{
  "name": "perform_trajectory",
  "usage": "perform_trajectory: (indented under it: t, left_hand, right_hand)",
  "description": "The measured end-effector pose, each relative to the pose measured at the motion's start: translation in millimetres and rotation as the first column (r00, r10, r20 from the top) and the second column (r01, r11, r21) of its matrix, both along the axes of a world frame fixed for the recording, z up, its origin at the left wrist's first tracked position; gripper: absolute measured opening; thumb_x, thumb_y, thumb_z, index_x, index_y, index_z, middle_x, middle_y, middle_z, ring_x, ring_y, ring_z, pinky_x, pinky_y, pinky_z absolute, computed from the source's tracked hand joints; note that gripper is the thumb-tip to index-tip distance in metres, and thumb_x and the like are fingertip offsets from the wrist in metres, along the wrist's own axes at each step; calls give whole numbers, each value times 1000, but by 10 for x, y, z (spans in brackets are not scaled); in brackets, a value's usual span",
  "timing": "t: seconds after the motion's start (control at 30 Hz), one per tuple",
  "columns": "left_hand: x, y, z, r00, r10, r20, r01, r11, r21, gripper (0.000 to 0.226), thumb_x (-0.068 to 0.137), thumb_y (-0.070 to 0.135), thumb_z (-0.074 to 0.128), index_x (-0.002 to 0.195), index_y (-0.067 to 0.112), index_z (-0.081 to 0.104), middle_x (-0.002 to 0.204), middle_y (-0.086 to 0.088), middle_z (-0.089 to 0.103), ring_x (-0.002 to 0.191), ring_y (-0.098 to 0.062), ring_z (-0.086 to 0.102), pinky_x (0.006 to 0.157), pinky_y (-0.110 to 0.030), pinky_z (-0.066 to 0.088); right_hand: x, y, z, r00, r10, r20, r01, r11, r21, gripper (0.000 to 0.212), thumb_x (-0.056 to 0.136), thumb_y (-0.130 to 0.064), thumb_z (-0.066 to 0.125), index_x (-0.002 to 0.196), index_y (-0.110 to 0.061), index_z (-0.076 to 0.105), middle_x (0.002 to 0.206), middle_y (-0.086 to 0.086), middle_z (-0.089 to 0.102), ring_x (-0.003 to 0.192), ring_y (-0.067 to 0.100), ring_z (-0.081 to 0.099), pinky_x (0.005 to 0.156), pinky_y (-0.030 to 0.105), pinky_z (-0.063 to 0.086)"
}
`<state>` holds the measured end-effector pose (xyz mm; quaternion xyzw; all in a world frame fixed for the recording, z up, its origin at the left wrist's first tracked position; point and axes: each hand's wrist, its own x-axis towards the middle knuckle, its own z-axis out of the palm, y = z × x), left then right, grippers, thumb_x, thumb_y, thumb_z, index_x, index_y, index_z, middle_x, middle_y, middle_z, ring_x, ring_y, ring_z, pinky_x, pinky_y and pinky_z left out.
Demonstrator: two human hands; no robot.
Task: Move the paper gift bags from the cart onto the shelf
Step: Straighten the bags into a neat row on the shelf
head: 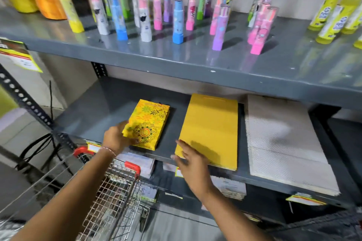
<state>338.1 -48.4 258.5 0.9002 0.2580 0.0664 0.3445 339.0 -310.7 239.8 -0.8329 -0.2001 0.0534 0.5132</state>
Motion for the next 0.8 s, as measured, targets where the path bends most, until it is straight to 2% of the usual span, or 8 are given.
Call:
perform_trajectory:
  t: [0.1, 0.17, 0.2, 0.27, 0.33, 0.53, 0.63, 0.8]
  left_hand:
    - [-45, 379, -20, 991, -93, -100, 103, 990, 98, 71, 60, 10, 85, 126, 7, 59, 123, -18, 65, 110, -20, 61, 82, -30, 44]
    - [-37, 485, -68, 962, -215, -167, 244, 954, 174, 66, 52, 26, 89, 112, 8, 67, 109, -16, 71, 98, -19, 67, 68, -26, 40]
    - [-28, 528, -91, 948, -255, -191, 292, 935, 203, 66, 49, 38, 87, 105, 10, 67, 101, -12, 73, 91, -16, 67, 63, -24, 35]
    - [-6, 620, -161, 936, -285, -207, 328, 919, 217, 66, 46, 52, 79, 103, 19, 66, 98, -5, 73, 89, -9, 65, 63, -22, 35]
    - [-17, 665, -197, 939, -281, -198, 323, 920, 223, 67, 52, 43, 81, 114, 24, 66, 108, 0, 73, 96, -4, 61, 69, -20, 39]
    - [-16, 711, -300, 969, -229, -88, 239, 963, 122, 50, 57, 11, 85, 106, 17, 74, 95, -9, 75, 86, 1, 49, 61, -1, 42]
    - [24, 736, -330, 974, -206, -91, 217, 969, 122, 49, 58, 16, 85, 106, 20, 74, 98, -7, 75, 85, 1, 51, 58, -8, 39]
    - [58, 783, -410, 992, -109, -68, 106, 994, -40, 43, 60, 9, 84, 102, 10, 74, 101, -12, 75, 90, -6, 59, 90, -34, 53]
  right_hand:
    - [103, 536, -89, 993, 27, -112, -35, 997, -66, 57, 84, -20, 70, 137, -20, 48, 111, 0, 70, 87, 4, 65, 79, 20, 51]
    - [166, 733, -165, 995, 15, -99, -29, 990, -141, 59, 84, -18, 70, 138, -16, 47, 77, -7, 65, 58, -3, 54, 55, 11, 38]
    - [192, 804, -207, 996, -1, -89, -15, 985, -171, 59, 83, -17, 70, 138, -15, 47, 76, -5, 66, 57, -3, 53, 55, 13, 38]
    - [228, 902, -291, 997, -46, -54, 33, 974, -225, 56, 83, -15, 70, 135, -13, 50, 106, 9, 73, 80, 7, 66, 70, 19, 45]
    - [248, 969, -364, 997, -76, -33, 67, 971, -231, 49, 84, -12, 68, 131, -12, 54, 121, 12, 67, 101, 20, 66, 87, 28, 49]
    - [277, 1069, -509, 994, -108, -28, 101, 977, -185, 36, 83, -10, 68, 119, -10, 65, 109, 15, 72, 90, 23, 70, 80, 38, 57]
    - [294, 1113, -551, 991, -128, -28, 123, 981, -148, 32, 81, -8, 70, 113, -9, 69, 103, 15, 74, 87, 21, 71, 81, 36, 58]
    - [311, 1121, -609, 989, -151, -4, 149, 981, -127, 31, 80, -5, 71, 111, -7, 70, 104, 16, 73, 87, 22, 71, 81, 25, 54]
